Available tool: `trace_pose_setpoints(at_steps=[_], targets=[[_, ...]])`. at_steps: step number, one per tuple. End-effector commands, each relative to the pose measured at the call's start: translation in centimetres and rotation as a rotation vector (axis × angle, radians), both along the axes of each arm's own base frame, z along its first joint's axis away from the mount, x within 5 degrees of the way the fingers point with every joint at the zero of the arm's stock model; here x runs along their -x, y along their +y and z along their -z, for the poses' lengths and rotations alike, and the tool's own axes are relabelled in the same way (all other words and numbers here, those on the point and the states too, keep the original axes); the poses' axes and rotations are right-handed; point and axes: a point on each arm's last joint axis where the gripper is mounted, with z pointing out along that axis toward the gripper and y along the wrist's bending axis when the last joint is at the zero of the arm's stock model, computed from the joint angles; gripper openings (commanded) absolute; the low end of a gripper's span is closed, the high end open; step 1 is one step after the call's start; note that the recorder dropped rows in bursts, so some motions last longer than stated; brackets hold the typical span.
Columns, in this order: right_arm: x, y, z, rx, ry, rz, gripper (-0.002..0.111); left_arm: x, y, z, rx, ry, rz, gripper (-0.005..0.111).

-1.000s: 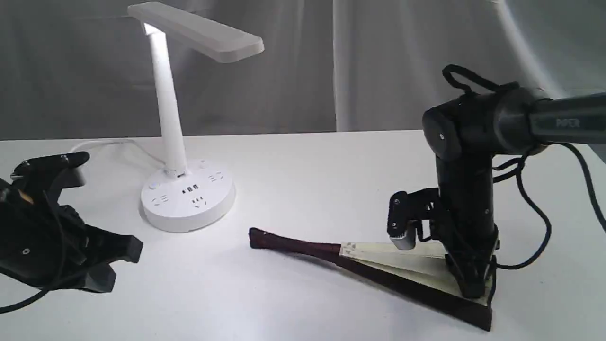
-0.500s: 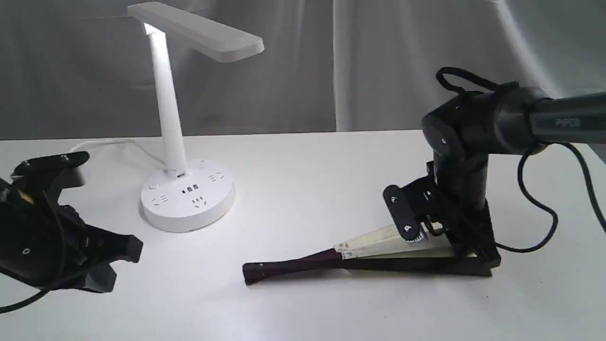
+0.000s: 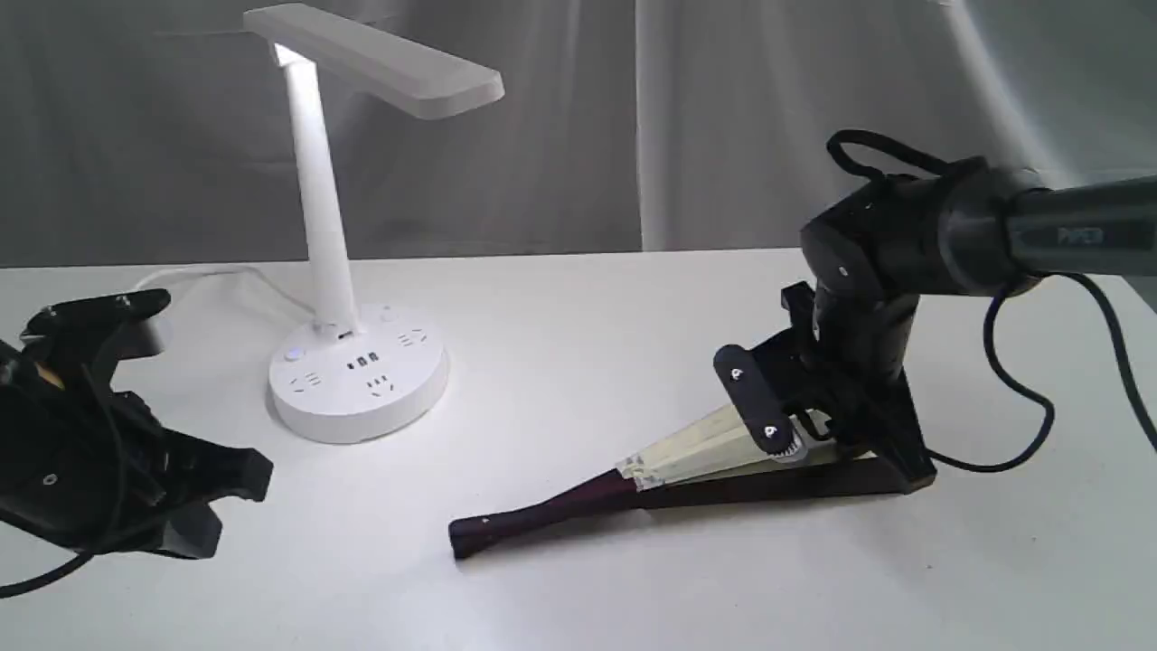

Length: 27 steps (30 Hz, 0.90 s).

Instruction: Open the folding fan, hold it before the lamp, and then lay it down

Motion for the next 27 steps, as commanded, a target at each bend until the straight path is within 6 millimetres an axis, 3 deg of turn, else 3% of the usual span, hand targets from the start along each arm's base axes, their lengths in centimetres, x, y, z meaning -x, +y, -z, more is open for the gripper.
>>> trace_pose_setpoints(at_steps=[1, 9, 18, 21, 27], targets=[[0.0, 0.3, -1.1, -0.055, -0.047, 0.044, 0.032, -0.1, -0.2, -0.2, 0.005, -0.010, 0.004, 0.000], [0.1, 0.7, -2.9, -0.135, -0.097, 0.104, 0.048, -0.1, -0.2, -0.1, 0.005, -0.008, 0.004, 0.000], [0.9, 0.3, -3.1, -0.130, -0.031, 0.228, 0.047, -0.1, -0.2, -0.1, 0.005, -0.008, 0.002, 0.000], [0.9, 0.3, -3.9, -0.190, -0.071, 0.370, 0.044, -0.1, -0.2, -0.1, 0.005, -0.008, 0.002, 0.000], [1.1, 0.3, -5.7, -0.417, -0.182, 0.954, 0.042, -0.1, -0.2, -0.1, 0.005, -0.008, 0.002, 0.000]])
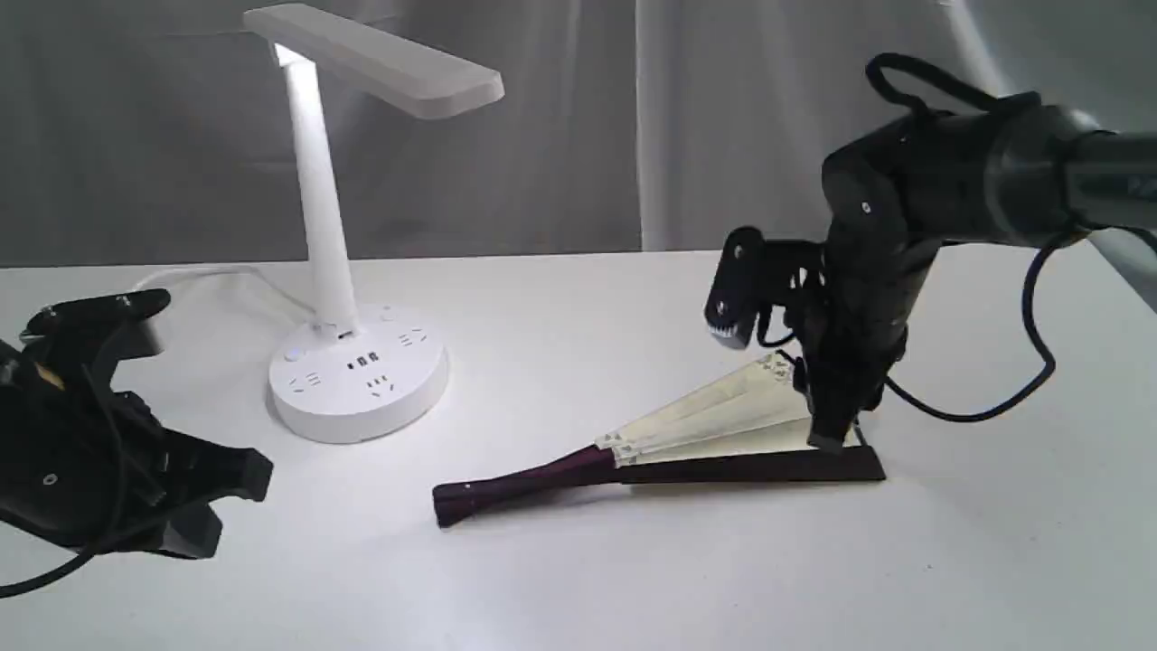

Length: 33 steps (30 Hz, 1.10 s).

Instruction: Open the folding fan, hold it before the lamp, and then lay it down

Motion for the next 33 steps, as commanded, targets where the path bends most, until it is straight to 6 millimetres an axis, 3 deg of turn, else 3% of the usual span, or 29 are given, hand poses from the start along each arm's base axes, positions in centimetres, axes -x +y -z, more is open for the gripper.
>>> trace_pose_setpoints(at_steps=[1, 6, 10, 15, 19, 23, 33], targets=[[0.4, 0.0, -1.1, -0.123, -0.039, 0.299, 0.042, -0.1, -0.2, -0.1, 0.005, -0.008, 0.002, 0.000], [1.4, 0.6, -1.0, -0.264, 0.060, 0.573, 0.042, -0.1, -0.2, -0.1, 0.005, -0.008, 0.002, 0.000], [2.4, 2.4, -1.0, -0.483, 0.230, 0.812, 0.042, -0.1, -0.2, -0.1, 0.005, -0.008, 0.002, 0.000], [1.6, 3.7, -1.4, -0.728, 0.251, 1.079, 0.043, -0.1, -0.2, -0.1, 0.006, -0.008, 0.001, 0.000], [1.0, 3.4, -0.2, -0.746, 0.215, 1.299, 0.051, -0.1, -0.2, -0.1, 0.006, -0.008, 0.001, 0.000], [0.2, 2.9, 0.5, -0.763, 0.125, 1.367, 0.065, -0.1, -0.2, -0.1, 0.006, -0.008, 0.001, 0.000], [-0.5, 1.2, 0.7, -0.709, -0.088, 1.501, 0.064, -0.1, -0.4, -0.2, 0.041, -0.002, -0.024, 0.000]])
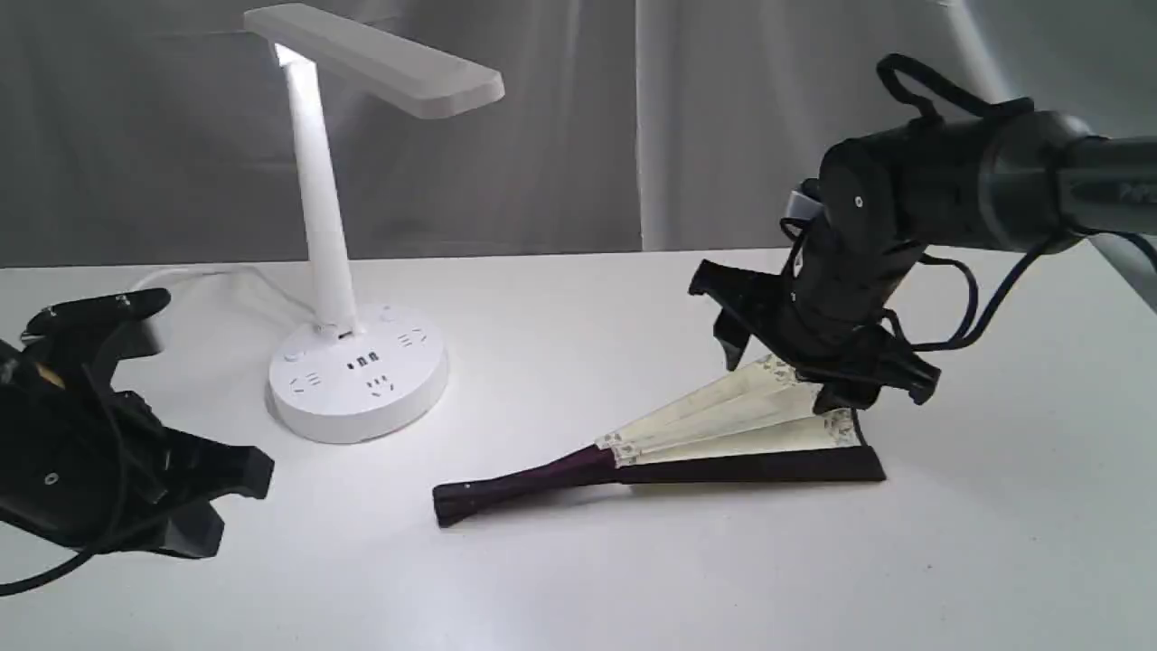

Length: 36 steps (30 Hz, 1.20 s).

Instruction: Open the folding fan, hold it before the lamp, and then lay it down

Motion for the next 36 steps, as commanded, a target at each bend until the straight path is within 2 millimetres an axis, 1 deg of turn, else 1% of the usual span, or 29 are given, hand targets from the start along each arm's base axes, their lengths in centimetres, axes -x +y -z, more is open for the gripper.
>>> trace_pose_setpoints(at_steps=[1, 4, 7, 9, 11, 16, 20, 24, 28, 30, 36], targets=[[-0.1, -0.2, -0.1, 0.018, -0.025, 0.030, 0.064, -0.1, -0.3, -0.2, 0.032, -0.003, -0.018, 0.000], [-0.2, 0.2, 0.0, 0.009, -0.039, 0.022, 0.064, -0.1, -0.3, -0.2, 0.033, -0.002, -0.015, 0.000], [-0.1, 0.3, 1.2, 0.013, -0.001, 0.026, 0.064, -0.1, -0.3, -0.2, 0.033, -0.002, -0.015, 0.000], [-0.2, 0.5, 2.3, 0.003, 0.016, 0.033, 0.064, -0.1, -0.3, -0.2, 0.033, -0.002, -0.015, 0.000], [-0.3, 0.5, 2.8, 0.013, 0.019, 0.008, 0.064, -0.1, -0.3, -0.2, 0.033, -0.002, -0.015, 0.000], [-0.5, 0.5, 3.0, 0.017, 0.006, -0.005, 0.064, -0.1, -0.3, -0.2, 0.033, -0.002, -0.015, 0.000], [-0.7, 0.5, 3.7, 0.068, -0.009, -0.094, 0.064, -0.1, -0.3, -0.2, 0.033, -0.002, -0.015, 0.000], [-0.5, 0.9, 4.8, -0.001, 0.045, -0.033, 0.064, -0.1, -0.3, -0.2, 0.033, -0.002, -0.015, 0.000], [-0.6, 0.8, 4.9, 0.011, 0.030, -0.045, 0.064, 0.0, -0.4, -0.2, 0.033, 0.000, -0.015, 0.000], [-0.6, 0.6, 4.9, 0.063, 0.025, -0.106, 0.063, 0.0, -0.4, -0.2, 0.033, 0.000, -0.015, 0.000], [-0.8, 0.1, 4.7, 0.240, -0.005, -0.390, 0.061, 0.0, -0.4, -0.2, 0.033, 0.002, -0.014, 0.000]])
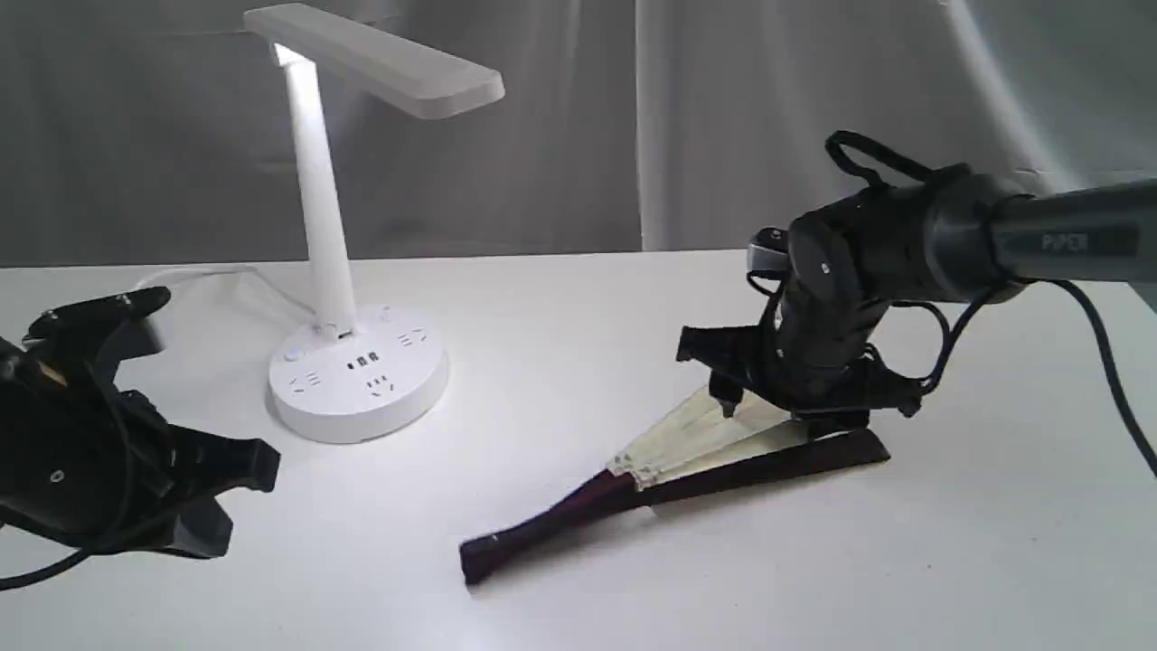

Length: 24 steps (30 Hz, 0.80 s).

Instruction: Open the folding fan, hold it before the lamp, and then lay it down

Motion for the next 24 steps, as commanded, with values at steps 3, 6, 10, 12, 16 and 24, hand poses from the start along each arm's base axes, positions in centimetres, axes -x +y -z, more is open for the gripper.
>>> trace_pose_setpoints(at_steps=[3, 6, 10, 12, 16, 24], targets=[[-0.3, -0.3, 0.2, 0.136, -0.043, -0.238, 0.061, 0.0, -0.2, -0.1, 0.005, -0.005, 0.005, 0.000], [-0.8, -0.4, 0.0, 0.193, -0.099, -0.313, 0.061, 0.0, -0.2, -0.1, 0.005, -0.005, 0.005, 0.000], [-1.4, -0.6, -0.4, 0.279, -0.168, -0.401, 0.061, 0.0, -0.2, -0.1, 0.005, -0.005, 0.005, 0.000], [-1.6, -0.6, -0.6, 0.306, -0.196, -0.433, 0.061, 0.0, -0.2, -0.1, 0.005, -0.005, 0.005, 0.000], [-1.7, -0.5, -1.0, 0.294, -0.203, -0.420, 0.061, 0.0, -0.2, -0.1, 0.005, -0.005, 0.005, 0.000], [-0.7, -1.4, -6.3, 0.227, -0.065, -0.239, 0.061, 0.1, -0.2, -0.1, 0.006, 0.005, 0.008, 0.000]])
